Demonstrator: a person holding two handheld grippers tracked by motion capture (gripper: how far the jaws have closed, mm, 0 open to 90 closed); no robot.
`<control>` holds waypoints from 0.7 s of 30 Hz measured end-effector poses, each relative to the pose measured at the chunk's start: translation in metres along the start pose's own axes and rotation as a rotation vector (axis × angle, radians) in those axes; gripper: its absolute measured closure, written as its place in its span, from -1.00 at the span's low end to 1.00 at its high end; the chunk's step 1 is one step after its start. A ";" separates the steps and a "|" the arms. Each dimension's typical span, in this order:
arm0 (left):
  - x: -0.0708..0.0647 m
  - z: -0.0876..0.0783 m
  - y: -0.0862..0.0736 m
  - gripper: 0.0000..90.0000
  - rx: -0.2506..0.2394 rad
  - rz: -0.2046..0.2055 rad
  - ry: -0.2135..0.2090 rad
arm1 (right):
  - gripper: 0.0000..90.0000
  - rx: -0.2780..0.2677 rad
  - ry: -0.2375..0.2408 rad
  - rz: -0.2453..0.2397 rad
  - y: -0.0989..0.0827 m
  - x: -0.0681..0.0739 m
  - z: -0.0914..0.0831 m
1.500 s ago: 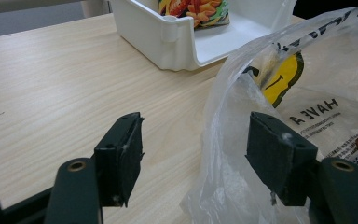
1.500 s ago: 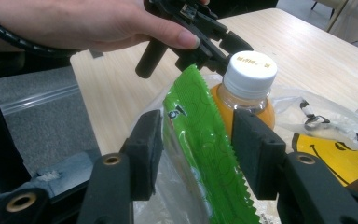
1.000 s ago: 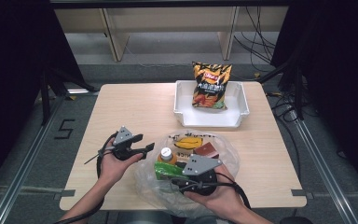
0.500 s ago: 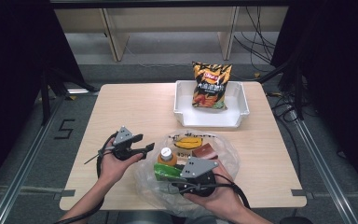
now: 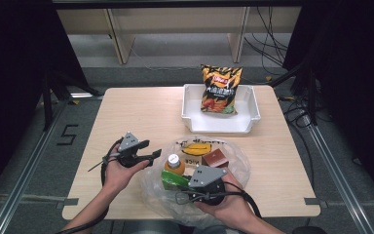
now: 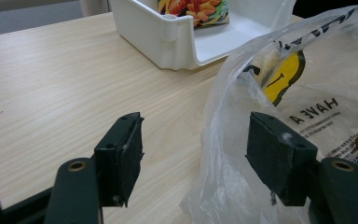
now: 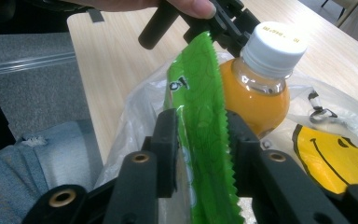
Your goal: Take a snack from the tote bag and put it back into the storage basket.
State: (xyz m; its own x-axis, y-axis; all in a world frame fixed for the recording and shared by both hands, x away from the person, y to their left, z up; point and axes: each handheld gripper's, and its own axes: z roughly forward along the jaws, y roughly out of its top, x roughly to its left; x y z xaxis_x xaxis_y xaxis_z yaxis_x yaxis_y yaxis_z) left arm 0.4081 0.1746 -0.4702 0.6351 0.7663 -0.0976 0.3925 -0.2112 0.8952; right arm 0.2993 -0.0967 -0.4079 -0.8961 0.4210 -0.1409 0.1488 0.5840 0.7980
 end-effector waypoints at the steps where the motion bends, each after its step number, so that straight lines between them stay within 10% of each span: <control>1: 0.000 0.000 0.000 -0.21 0.000 0.000 0.000 | 0.60 -0.001 -0.002 -0.002 0.000 0.000 0.000; 21: -0.001 0.001 0.000 -0.21 0.001 -0.008 -0.005 | 0.95 -0.025 0.005 0.026 0.000 -0.004 -0.002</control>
State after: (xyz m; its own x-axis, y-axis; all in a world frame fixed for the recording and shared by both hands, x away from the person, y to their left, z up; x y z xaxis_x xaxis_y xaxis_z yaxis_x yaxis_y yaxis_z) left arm 0.4082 0.1735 -0.4710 0.6353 0.7648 -0.1067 0.3981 -0.2060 0.8939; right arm 0.3020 -0.1002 -0.4061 -0.8943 0.4319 -0.1171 0.1616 0.5556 0.8156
